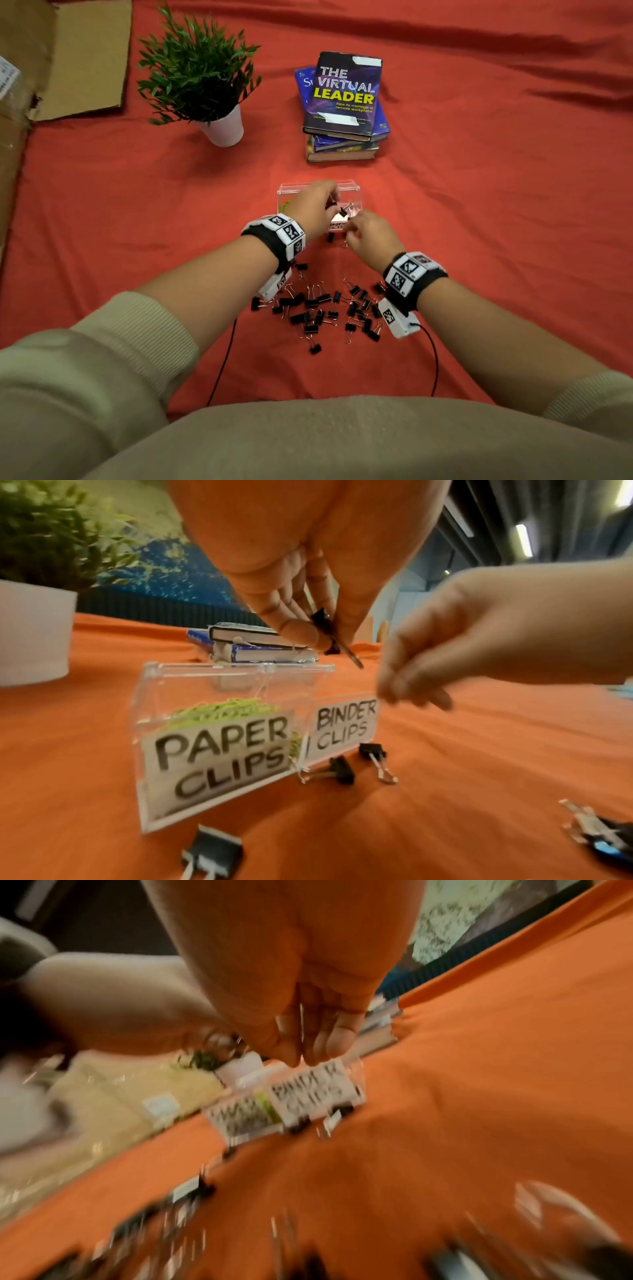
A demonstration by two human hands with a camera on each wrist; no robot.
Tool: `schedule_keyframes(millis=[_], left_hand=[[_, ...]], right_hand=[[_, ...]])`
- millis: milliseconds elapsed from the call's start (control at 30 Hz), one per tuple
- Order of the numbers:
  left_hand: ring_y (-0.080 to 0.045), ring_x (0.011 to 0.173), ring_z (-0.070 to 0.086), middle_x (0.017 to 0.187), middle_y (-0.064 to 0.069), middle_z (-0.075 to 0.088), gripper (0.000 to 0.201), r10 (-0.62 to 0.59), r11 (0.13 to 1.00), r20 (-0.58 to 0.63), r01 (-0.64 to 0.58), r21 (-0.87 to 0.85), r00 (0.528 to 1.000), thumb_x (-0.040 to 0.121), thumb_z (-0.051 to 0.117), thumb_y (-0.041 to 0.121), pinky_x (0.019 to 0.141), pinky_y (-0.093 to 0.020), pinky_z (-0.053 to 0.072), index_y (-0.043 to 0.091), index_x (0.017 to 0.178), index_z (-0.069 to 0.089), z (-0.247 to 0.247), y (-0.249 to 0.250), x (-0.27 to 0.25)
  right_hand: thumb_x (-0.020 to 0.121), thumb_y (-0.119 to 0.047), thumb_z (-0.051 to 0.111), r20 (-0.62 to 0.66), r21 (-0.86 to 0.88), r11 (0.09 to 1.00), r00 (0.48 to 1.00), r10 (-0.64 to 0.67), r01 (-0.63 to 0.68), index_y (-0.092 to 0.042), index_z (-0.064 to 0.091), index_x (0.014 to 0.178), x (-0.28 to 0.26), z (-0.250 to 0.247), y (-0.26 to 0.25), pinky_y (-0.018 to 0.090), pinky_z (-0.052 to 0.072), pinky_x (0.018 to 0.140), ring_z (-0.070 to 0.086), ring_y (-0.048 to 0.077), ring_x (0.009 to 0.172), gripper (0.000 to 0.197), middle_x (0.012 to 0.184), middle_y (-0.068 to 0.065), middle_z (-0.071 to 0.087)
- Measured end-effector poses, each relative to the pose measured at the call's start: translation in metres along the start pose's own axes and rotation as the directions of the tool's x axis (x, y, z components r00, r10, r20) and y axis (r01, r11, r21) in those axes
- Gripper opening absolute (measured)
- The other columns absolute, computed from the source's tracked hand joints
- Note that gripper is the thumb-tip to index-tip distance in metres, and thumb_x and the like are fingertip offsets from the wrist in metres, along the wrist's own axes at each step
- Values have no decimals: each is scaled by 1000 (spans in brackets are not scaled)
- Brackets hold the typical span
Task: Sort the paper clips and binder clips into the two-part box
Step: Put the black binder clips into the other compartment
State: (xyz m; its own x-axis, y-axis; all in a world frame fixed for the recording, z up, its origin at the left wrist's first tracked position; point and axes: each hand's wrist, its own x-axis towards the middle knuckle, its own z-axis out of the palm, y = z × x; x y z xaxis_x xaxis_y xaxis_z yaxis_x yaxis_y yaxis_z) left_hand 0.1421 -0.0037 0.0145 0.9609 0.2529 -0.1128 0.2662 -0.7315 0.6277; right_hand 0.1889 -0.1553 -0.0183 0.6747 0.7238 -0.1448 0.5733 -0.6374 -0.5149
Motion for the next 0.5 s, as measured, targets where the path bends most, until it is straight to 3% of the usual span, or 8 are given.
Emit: schedule_keyframes(millis=[100,167,233,333,400,500], left_hand=[[-23,95,57,106,-7,57,15,24,997,50,-27,67,998,89,59,13,85,-34,48,14,104,61,6,-1,17],[-26,97,57,108,-8,54,16,16,996,59,-22,90,998,90,57,14,86,-37,48,13,105,61,11,-1,25],[-28,95,57,109,-9,53,15,5,993,55,-11,116,998,91,57,14,83,-38,49,12,105,61,15,-3,28],[-29,97,58,110,-9,56,14,37,982,105,-55,179,994,90,56,13,82,-38,48,11,104,61,20,-6,29],[-29,104,58,112,-8,61,18,66,967,167,-104,231,984,91,55,14,83,-37,46,11,107,62,23,-7,25],[-28,109,58,116,-7,65,24,80,958,204,-132,254,976,94,51,17,86,-35,46,13,115,62,26,-6,19]], right_hand=[[83,0,47,161,-132,989,986,-50,71,-7,55,126,-16,20,7,40,45,96,47,27,111,44,130,8,50],[82,5,45,206,-194,978,978,-37,78,-9,44,136,-21,27,10,41,45,94,42,29,111,56,142,6,38],[82,5,46,207,-234,969,978,-27,76,-9,46,133,-25,30,13,42,47,89,42,29,107,53,141,6,37],[86,2,45,165,-251,967,986,9,33,-5,53,117,-32,33,20,44,48,83,42,29,101,34,124,10,43],[89,-4,48,127,-222,975,991,48,-19,-3,55,109,-35,34,25,45,48,83,42,28,102,21,114,11,44],[92,-13,51,113,-184,982,991,69,-47,-1,56,104,-39,33,30,43,47,84,42,29,105,18,113,13,44]])
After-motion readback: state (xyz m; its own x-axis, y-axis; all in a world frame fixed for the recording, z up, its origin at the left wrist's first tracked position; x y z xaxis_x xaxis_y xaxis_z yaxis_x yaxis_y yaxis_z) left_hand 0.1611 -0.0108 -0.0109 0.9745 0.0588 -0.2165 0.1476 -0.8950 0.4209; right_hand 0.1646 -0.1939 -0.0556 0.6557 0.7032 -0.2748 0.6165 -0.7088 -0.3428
